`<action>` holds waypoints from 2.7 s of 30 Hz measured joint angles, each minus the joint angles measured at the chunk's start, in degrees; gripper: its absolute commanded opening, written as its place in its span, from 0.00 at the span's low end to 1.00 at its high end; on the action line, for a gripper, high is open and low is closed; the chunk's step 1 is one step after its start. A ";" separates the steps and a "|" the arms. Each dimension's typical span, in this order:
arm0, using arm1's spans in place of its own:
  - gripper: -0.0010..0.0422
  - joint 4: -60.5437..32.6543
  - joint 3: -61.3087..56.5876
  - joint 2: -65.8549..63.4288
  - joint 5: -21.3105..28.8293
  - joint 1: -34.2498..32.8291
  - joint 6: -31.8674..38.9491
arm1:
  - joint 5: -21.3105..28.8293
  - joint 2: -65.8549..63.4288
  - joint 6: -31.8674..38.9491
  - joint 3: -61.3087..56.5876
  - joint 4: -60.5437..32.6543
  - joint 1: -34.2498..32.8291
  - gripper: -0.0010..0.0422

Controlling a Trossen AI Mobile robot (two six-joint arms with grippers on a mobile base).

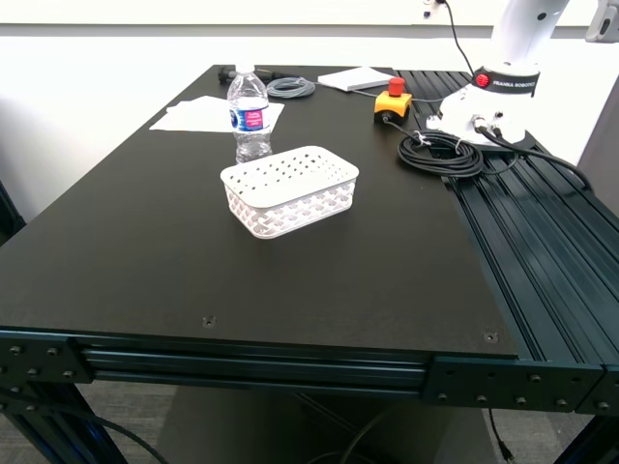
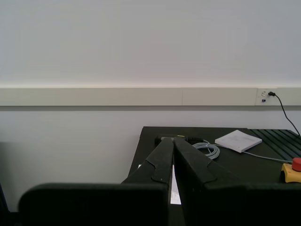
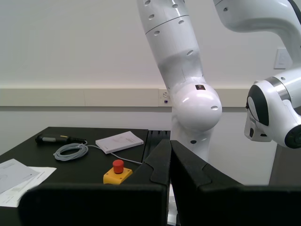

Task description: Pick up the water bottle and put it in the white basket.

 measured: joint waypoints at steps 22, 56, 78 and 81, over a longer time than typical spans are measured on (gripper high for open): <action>0.02 -0.26 0.00 -0.02 -0.02 0.00 -0.02 | 0.04 0.00 0.00 -0.02 -0.46 0.00 0.02; 0.02 -0.26 0.00 -0.02 -0.04 0.02 -0.02 | 6.25 9.53 0.00 3.41 7.08 -0.11 0.02; 0.02 -0.50 0.00 -0.02 -0.04 0.04 -0.02 | 52.33 63.52 20.33 40.48 -6.12 -3.15 0.41; 0.02 -0.52 0.00 -0.02 -0.02 0.02 -0.02 | 52.30 63.43 23.98 40.39 -6.99 -3.65 0.58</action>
